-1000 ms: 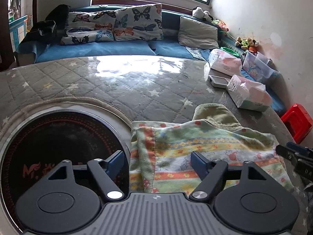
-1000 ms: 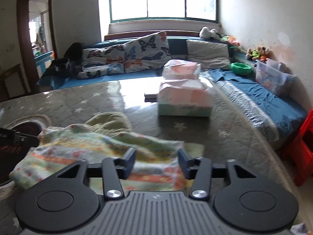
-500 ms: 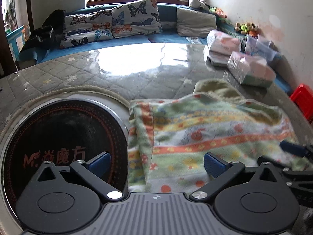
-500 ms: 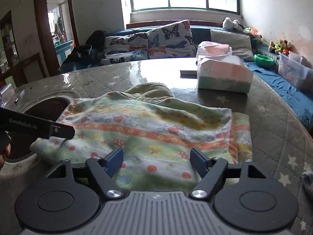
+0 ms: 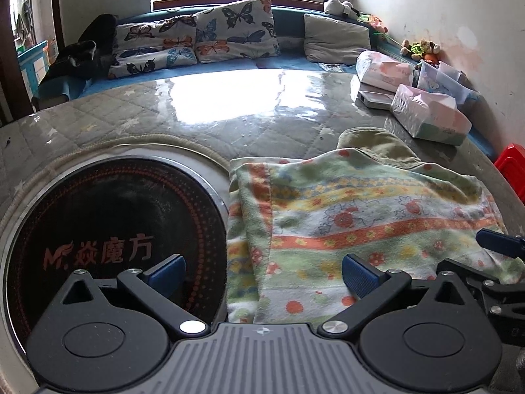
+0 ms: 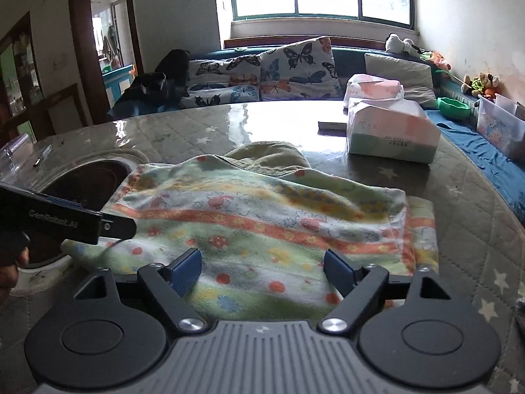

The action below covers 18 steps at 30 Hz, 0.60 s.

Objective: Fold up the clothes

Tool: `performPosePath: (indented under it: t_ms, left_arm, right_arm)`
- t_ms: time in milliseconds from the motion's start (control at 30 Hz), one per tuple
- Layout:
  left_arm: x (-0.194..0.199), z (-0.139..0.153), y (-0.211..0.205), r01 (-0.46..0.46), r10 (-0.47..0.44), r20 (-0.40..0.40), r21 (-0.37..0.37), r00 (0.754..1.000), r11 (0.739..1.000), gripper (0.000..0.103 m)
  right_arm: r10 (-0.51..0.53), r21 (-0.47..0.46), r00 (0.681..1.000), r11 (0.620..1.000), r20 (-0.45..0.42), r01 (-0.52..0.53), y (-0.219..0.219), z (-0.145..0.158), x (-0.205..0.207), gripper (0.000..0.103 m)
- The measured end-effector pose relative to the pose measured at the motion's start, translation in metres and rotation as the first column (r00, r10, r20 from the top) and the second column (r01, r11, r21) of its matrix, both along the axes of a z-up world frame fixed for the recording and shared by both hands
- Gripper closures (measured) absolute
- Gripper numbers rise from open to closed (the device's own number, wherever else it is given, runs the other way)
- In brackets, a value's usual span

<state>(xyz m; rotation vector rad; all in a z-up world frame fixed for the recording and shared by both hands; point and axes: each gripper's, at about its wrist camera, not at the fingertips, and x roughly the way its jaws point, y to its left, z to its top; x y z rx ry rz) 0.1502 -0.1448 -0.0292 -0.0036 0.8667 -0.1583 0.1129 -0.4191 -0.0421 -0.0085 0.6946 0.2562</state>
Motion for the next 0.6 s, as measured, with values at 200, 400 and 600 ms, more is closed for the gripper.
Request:
performPosePath:
  t_ms: [200,400,600]
  left_arm:
    - [-0.001,-0.001,0.002,-0.005,0.005,-0.006,-0.001,1.000,1.000,0.000]
    - [-0.001,-0.002,0.004,-0.011,0.011,-0.012,-0.003,1.000,1.000,0.000]
    - [0.000,-0.003,0.005,-0.012,0.012,-0.017,-0.010,1.000,1.000,0.000]
  right_arm:
    - [0.018,-0.005,1.000,1.000,0.015,-0.018,0.005,0.012,0.020,0.019]
    - [0.030,-0.019,1.000,0.999,-0.006,-0.030,0.017,0.009,0.051,0.021]
    - [0.027,-0.024,0.999,0.999,-0.029,-0.028,0.021,-0.001,0.069,0.024]
